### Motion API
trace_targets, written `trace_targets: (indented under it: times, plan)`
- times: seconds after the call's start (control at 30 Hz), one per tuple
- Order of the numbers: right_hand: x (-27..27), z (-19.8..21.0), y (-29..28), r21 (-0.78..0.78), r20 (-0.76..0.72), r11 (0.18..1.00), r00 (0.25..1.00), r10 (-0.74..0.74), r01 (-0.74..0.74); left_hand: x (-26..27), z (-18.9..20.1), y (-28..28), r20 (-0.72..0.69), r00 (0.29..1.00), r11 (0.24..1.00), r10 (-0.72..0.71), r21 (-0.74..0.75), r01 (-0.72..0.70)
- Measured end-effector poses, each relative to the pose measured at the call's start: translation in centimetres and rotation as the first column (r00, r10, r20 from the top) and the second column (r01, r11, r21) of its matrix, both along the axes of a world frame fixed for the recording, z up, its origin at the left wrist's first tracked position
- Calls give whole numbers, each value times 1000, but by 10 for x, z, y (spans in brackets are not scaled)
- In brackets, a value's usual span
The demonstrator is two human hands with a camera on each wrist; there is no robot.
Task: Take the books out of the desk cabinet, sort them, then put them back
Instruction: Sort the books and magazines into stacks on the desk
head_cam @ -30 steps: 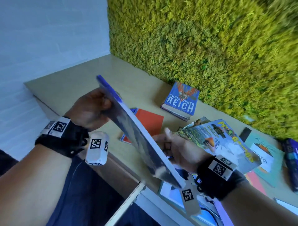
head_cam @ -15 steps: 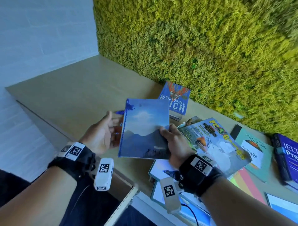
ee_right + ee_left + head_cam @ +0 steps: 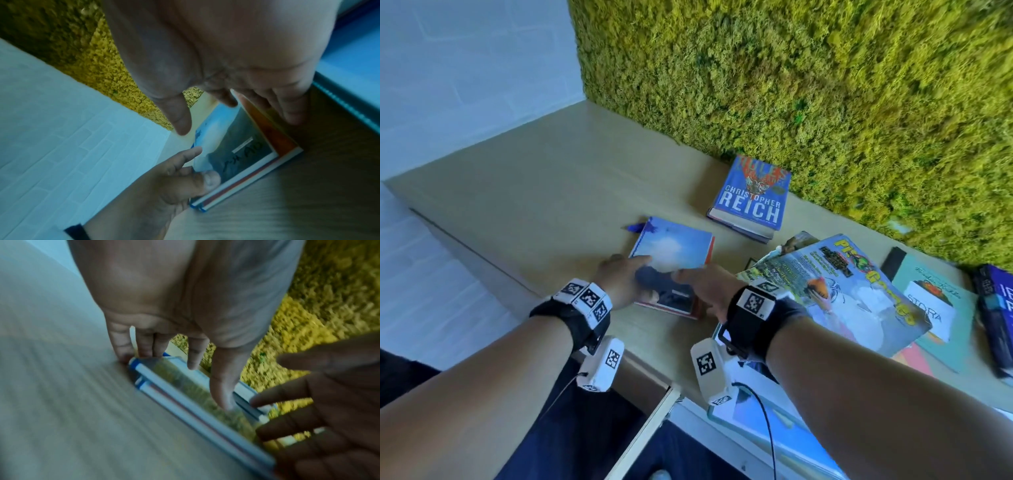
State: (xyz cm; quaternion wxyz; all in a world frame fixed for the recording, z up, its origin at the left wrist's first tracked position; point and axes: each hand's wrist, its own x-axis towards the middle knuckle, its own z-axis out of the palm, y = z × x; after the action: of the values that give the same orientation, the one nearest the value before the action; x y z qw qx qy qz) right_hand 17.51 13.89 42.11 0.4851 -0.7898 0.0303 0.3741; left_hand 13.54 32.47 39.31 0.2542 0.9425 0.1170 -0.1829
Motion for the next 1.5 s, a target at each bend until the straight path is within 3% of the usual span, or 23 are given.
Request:
trace_targets:
  times: [0.07, 0.17, 0.23, 0.3, 0.37, 0.43, 0.57, 0.67, 0.77, 0.9, 1.07, 1.13, 1.2, 1.3, 1.5]
  plan:
    - [-1, -6, 3, -39, -7, 996, 997, 81, -81, -6, -9, -7, -46, 997, 991, -67, 114, 71]
    - [-2, -11, 3, -37, 53, 996, 995, 87, -85, -13, -21, -12, -26, 999, 983, -20, 182, 24]
    - [-7, -15, 1, 2, 108, 1000, 994, 18, -18, -15, -21, -13, 57, 998, 983, 8, 183, -18]
    - [-14, -15, -2, 8, 163, 1000, 986, -20, 18, -16, -17, -12, 45, 999, 985, 19, 170, -26]
    - [-21, -9, -7, 52, 198, 999, 980, -3, -8, -16, -11, -15, 0, 1000, 985, 10, 175, -10]
    - [-29, 8, -23, 115, 224, 993, 975, 0, -26, -12, -2, -30, 62, 998, 987, 2, 159, -12]
    - [-45, 46, -102, 169, 306, 984, 952, 5, -59, 12, 29, -87, 309, 947, 983, -93, -122, 137]
    - [-59, 58, -186, 111, 304, 989, 944, -126, 96, 22, 45, -130, 205, 952, 951, -227, -163, 262]
    - [-80, 45, -258, -14, 270, 955, 921, -281, 295, 25, 44, -146, 123, 959, 965, -253, -42, 260]
    - [-101, 21, -306, -61, 192, 903, 892, -408, 426, 28, 55, -158, 110, 966, 972, -232, -7, 234]
    - [-95, 25, -340, -15, 227, 876, 854, -467, 483, 38, 87, -170, 214, 963, 983, -166, -44, 179]
    - [-86, 36, -359, 15, 246, 865, 837, -489, 501, 45, 105, -174, 185, 979, 966, -87, -226, 128]
    - [-81, 45, -376, 62, 258, 858, 822, -507, 510, 51, 123, -183, 199, 980, 885, 5, -457, 88]
    - [-78, 48, -395, 112, 242, 871, 837, -490, 478, 58, 137, -206, 268, 963, 797, 29, -588, 140]
    - [-59, 46, -419, 144, 229, 914, 886, -404, 379, 57, 153, -233, 449, 892, 932, 50, -342, 120]
